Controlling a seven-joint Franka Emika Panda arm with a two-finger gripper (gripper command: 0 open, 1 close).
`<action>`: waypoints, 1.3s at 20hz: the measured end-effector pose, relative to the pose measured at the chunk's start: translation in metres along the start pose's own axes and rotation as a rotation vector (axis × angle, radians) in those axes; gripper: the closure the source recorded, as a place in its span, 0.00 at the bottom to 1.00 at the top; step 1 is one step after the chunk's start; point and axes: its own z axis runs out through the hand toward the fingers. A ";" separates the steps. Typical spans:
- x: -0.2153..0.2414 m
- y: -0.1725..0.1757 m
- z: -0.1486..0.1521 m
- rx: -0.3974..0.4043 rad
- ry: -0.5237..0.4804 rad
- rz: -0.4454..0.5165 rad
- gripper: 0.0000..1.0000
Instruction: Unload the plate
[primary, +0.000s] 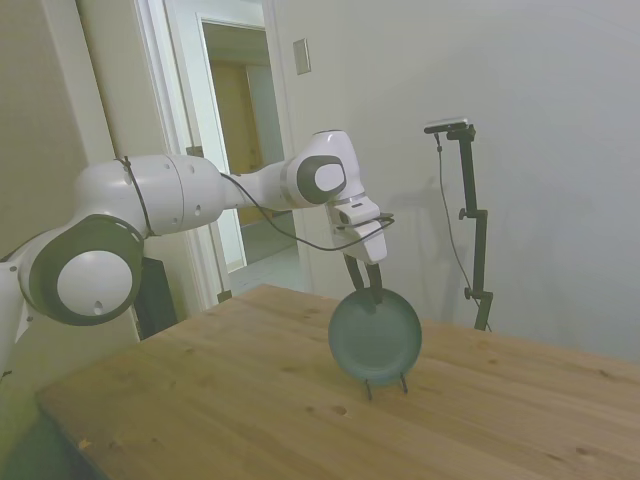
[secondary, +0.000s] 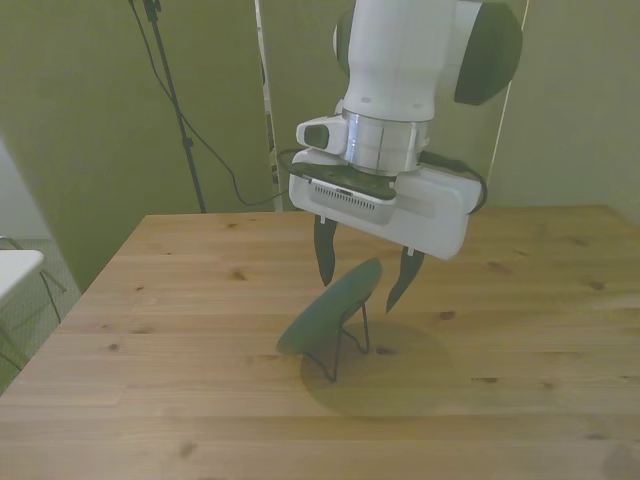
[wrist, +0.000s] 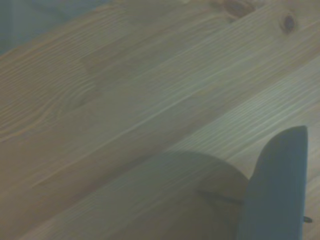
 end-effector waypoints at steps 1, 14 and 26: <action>-0.001 0.000 -0.002 -0.009 -0.001 -0.002 0.00; -0.002 -0.006 0.001 -0.068 0.015 -0.008 1.00; -0.006 -0.008 0.000 -0.061 0.014 -0.021 1.00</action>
